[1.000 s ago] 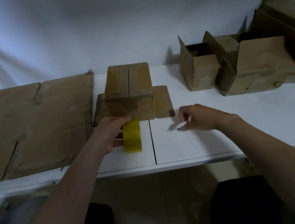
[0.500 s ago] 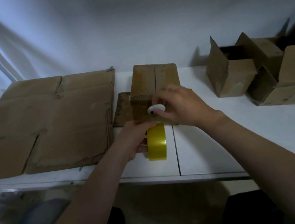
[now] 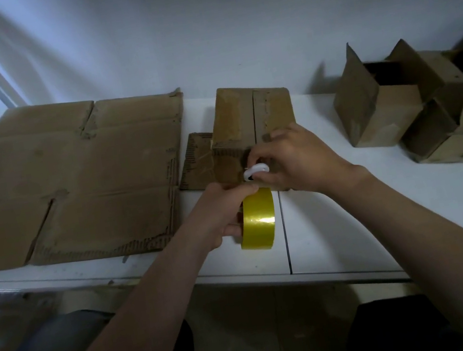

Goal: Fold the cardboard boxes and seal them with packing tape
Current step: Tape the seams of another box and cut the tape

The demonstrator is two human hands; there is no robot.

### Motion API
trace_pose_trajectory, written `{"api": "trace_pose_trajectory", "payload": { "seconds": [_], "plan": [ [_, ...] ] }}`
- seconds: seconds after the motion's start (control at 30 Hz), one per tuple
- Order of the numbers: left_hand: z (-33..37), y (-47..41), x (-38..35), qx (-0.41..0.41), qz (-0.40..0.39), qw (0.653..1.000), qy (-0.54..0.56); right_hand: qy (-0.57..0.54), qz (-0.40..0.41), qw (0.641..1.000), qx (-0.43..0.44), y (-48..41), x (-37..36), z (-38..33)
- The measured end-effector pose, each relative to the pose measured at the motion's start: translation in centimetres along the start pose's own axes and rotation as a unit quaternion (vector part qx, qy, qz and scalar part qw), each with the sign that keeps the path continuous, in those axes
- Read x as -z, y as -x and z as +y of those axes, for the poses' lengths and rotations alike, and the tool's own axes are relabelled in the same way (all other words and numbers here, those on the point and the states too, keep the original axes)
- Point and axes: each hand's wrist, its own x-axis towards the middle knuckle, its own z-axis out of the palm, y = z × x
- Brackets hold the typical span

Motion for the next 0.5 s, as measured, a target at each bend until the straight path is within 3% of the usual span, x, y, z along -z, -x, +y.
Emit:
{"api": "trace_pose_trajectory", "payload": {
  "seconds": [0.13,0.33,0.5],
  "plan": [
    [0.1,0.1,0.0,0.0,-0.003,1.0,0.002,0.025,-0.011,1.0,0.011,-0.3,-0.2,0.1],
    [0.1,0.2,-0.1,0.006,-0.01,1.0,-0.008,-0.036,-0.034,0.999,0.003,-0.2,0.7,0.4],
    [0.0,0.2,-0.3,0.008,-0.002,0.999,-0.043,-0.088,-0.107,0.99,-0.03,0.0,1.5,1.1]
  ]
}}
